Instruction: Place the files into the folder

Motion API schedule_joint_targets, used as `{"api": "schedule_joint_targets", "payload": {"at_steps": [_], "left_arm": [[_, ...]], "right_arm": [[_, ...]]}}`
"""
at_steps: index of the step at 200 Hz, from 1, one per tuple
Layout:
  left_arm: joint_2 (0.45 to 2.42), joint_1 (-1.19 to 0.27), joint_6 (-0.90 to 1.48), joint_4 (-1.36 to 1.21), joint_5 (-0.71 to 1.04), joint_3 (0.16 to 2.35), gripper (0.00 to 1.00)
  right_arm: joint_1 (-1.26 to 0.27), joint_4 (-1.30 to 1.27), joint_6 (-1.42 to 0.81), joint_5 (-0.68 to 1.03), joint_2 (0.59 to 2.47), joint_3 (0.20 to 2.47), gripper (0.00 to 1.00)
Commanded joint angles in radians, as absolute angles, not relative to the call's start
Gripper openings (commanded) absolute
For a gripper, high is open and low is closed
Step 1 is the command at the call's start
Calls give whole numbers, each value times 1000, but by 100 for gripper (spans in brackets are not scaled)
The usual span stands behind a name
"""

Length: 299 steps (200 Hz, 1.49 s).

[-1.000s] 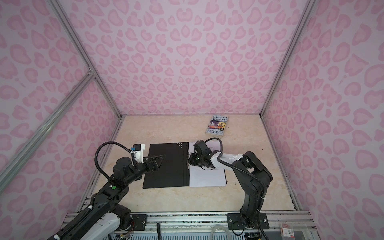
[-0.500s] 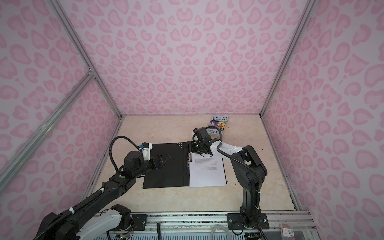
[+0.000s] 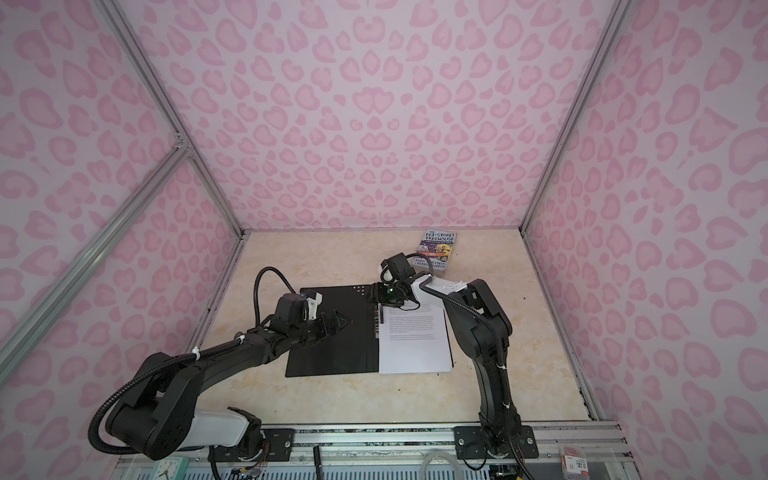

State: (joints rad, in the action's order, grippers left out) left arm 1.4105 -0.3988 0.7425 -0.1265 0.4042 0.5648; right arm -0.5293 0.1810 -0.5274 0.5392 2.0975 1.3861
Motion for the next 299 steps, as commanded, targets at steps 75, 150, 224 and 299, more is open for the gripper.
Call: {"api": "schedule_joint_targets", "payload": {"at_steps": [75, 150, 224, 299], "left_arm": [[1517, -383, 782, -111, 438, 598, 99], [1521, -379, 786, -109, 441, 598, 99], [1511, -366, 792, -110, 442, 591, 99], [1499, -358, 796, -118, 462, 586, 99]], "right_arm": [[-530, 205, -513, 620, 2141, 1424, 61], [-541, 255, -458, 668, 2115, 1469, 60], [-589, 311, -428, 632, 2062, 1462, 58], [-636, 168, -521, 600, 1849, 1196, 59]]}}
